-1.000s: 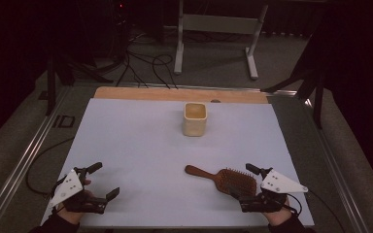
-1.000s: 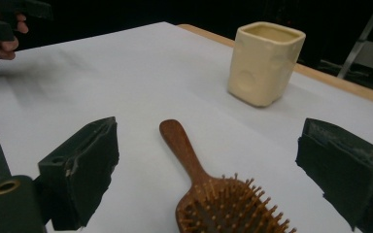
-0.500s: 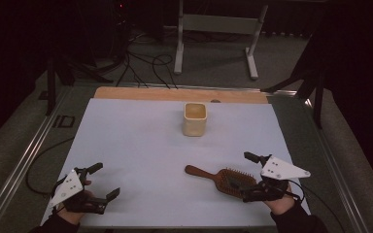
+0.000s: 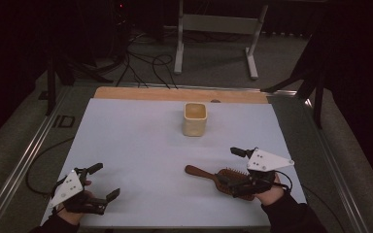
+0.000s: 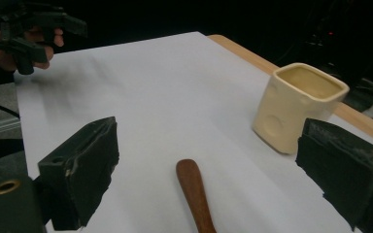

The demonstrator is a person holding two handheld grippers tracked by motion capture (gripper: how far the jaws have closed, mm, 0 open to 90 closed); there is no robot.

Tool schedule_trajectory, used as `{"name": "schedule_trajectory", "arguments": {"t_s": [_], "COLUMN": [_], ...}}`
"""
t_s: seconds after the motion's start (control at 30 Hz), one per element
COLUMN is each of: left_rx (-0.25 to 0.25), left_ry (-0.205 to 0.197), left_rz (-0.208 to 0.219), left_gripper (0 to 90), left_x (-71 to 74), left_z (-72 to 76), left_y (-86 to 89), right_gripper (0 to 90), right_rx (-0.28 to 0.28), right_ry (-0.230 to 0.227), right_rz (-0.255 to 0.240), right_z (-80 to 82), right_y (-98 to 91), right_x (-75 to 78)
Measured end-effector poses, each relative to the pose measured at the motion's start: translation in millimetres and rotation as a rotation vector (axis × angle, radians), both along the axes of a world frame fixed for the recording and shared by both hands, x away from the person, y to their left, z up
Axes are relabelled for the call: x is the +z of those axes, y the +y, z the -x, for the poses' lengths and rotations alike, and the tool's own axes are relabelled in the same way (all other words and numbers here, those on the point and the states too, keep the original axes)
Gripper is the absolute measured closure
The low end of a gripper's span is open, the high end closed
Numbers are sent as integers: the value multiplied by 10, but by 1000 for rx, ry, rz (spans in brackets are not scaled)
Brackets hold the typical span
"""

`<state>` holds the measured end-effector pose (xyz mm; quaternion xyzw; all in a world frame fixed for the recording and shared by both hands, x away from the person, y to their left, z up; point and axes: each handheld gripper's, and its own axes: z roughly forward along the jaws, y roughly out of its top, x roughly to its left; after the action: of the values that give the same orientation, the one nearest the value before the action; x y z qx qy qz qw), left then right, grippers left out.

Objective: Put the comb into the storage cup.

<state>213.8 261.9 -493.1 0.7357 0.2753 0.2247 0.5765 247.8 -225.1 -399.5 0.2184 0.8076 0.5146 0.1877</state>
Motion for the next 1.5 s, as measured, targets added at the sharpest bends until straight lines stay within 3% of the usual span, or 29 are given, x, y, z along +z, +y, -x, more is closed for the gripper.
{"name": "schedule_trajectory", "arguments": {"t_s": [0.8, 1.1, 1.17, 1.27, 1.5], "left_rx": [-9, -11, -11, -12, -14], "left_ry": [1, 2, 2, 2, 3], "left_rz": [7, 10, 10, 13, 12], "left_gripper": [2, 2, 2, 2, 2], "left_x": [2, 0, 0, 0, -1], "left_z": [3, 0, -1, -1, -2], "left_y": [-6, -5, -5, -5, -6], "right_gripper": [98, 170, 217, 232, 375], "right_rx": [131, 171, 194, 205, 221], "right_ry": [82, 137, 166, 173, 193], "right_rz": [77, 112, 139, 159, 238], "right_z": [-256, -321, -329, -337, -336], "right_y": [415, 479, 499, 519, 613], "right_x": [-157, -274, -338, -392, -507]}}
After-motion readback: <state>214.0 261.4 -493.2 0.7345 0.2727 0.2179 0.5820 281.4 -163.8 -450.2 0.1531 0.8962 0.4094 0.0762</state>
